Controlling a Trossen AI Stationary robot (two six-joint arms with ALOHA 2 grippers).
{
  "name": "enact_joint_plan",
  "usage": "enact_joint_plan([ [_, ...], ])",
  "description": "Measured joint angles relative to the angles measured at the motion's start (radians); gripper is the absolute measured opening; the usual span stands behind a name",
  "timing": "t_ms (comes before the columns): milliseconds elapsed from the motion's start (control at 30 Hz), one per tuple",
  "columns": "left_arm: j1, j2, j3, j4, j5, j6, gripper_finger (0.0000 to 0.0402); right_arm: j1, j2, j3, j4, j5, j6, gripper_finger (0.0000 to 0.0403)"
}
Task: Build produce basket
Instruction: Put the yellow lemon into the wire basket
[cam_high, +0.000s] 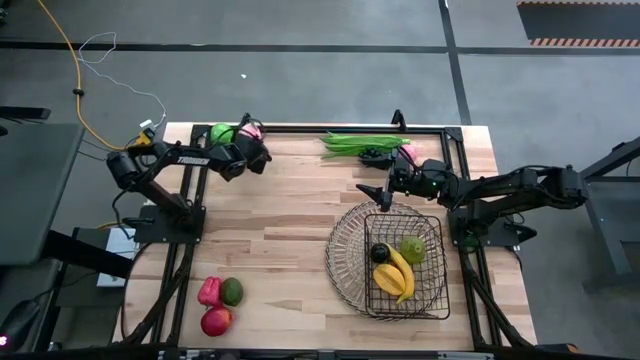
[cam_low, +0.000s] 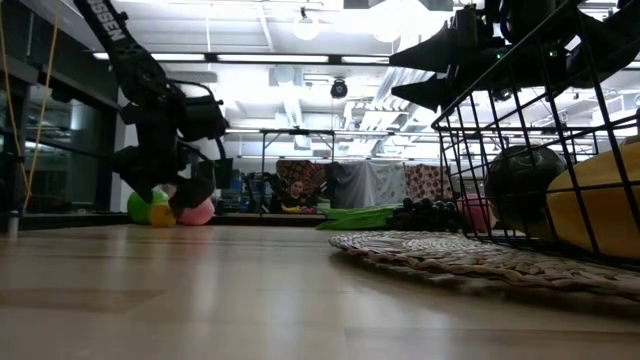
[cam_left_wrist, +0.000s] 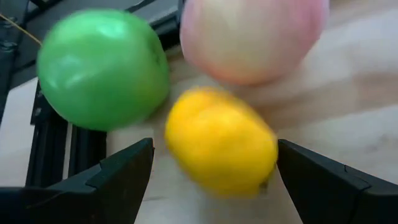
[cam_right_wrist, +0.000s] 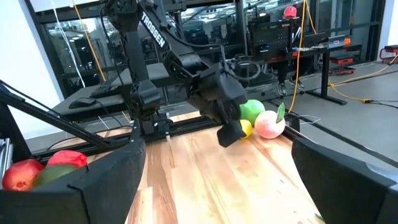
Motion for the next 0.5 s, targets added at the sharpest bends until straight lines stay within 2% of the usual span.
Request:
enact_joint_plan([
  [300, -0.047, 0.086, 0.000, 0.023, -0.093, -0.018, 0.0323, 0.000, 0.000, 0.000, 0.000, 0.000, 0.001, 0.0392],
  [500, -0.050, 0.087, 0.000, 0.067, -0.102, -0.028, 0.0323, 0.000, 0.000, 0.000, 0.000, 0.000, 0.001, 0.0392],
])
